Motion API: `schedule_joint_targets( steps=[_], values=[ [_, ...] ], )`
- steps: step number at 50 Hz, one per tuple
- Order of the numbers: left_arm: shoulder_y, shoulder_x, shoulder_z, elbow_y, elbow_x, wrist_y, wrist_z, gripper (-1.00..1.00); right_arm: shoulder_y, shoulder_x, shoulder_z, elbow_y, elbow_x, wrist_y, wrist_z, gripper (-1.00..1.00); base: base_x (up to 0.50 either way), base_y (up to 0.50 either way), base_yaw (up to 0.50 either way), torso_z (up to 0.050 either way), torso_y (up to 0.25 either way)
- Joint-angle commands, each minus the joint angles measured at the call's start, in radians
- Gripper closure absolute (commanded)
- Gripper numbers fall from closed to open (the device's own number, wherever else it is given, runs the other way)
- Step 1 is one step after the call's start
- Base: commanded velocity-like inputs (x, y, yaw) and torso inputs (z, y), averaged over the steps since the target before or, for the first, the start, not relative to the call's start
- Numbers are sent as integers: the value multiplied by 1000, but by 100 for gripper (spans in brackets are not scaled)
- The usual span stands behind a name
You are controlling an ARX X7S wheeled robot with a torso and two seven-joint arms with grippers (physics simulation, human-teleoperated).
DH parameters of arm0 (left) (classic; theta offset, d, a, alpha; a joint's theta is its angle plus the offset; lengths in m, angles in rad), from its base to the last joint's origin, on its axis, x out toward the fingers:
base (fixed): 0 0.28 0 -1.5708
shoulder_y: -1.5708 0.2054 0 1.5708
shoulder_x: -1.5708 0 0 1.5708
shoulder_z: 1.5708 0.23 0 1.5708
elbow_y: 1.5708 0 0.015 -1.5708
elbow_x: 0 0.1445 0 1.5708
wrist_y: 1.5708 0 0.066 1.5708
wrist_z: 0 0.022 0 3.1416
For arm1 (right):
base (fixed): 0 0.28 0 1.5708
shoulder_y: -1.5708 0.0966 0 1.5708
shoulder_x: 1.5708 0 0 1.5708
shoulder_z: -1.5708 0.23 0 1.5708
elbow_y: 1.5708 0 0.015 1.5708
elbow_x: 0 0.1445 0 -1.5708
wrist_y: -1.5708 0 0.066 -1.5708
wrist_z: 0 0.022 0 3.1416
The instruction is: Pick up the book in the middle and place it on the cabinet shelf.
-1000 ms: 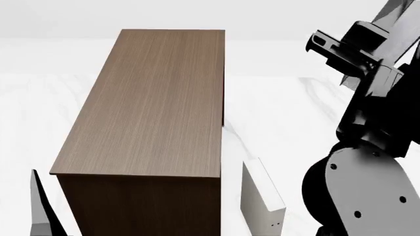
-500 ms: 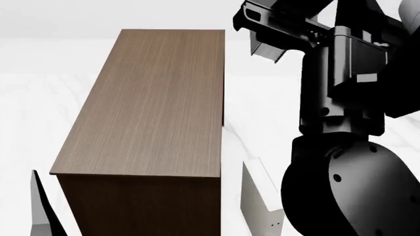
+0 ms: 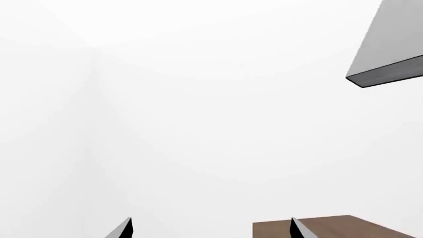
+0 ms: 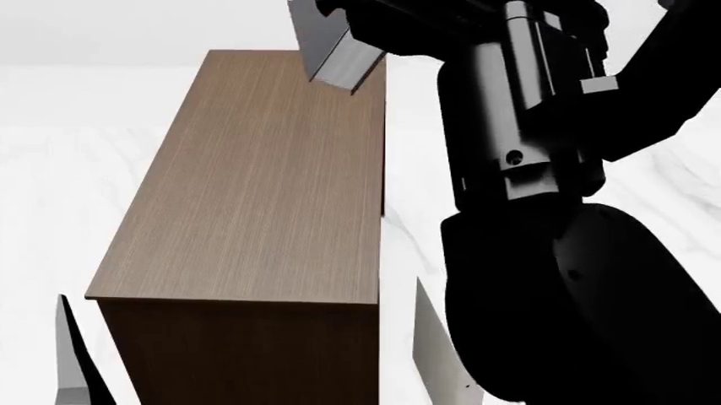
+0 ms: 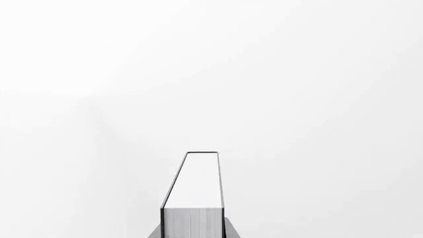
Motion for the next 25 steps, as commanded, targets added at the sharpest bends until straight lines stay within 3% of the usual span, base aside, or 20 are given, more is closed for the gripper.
schedule_joint_targets(
  steps=[1,12,25],
  values=[
    [3,15,-16,-1,15,12,25,-100,41,-81,69,18,146,-5,11,100,0,0,0,0,0],
    [5,12,-13,9,9,3,24,-100,19,-153,90,117,397,-20,123,100,0,0,0,0,1],
    [3,8,-8,-1,4,9,21,-100,58,-166,35,243,376,-67,126,100,0,0,0,0,2]
  ],
)
